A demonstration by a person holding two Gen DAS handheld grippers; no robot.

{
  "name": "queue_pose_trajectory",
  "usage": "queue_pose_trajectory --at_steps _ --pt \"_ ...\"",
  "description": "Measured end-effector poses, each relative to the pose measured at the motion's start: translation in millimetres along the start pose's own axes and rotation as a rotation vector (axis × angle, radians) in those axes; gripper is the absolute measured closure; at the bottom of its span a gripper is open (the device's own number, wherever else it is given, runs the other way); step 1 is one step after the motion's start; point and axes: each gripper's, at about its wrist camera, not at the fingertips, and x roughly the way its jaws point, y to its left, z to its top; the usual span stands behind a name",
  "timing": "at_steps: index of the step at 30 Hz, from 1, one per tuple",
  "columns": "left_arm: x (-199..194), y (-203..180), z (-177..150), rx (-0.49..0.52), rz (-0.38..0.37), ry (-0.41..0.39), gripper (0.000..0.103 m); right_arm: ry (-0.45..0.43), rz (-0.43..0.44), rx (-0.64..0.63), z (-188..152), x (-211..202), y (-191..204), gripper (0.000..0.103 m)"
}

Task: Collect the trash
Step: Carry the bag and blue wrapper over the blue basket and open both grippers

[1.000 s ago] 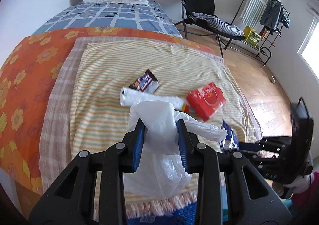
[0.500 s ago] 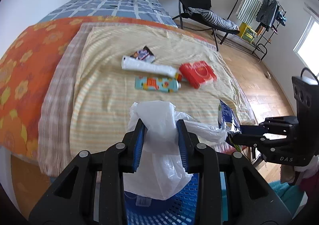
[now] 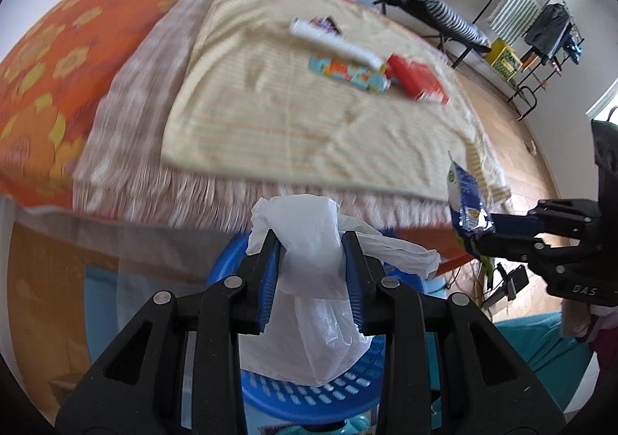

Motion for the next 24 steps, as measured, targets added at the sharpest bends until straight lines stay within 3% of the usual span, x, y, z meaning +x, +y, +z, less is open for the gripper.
queue_pose_trajectory --at_steps 12,24 --pt "20.6 3.0 -29.8 0.002 0.015 0.085 0.072 0.105 0.016 -0.061 -15.3 28.7 23.1 0.079" --pt "29.9 4.8 -35.8 -0.004 0.031 0.115 0.067 0.134 0.035 -0.044 -17.8 37.3 21.7 0.075"
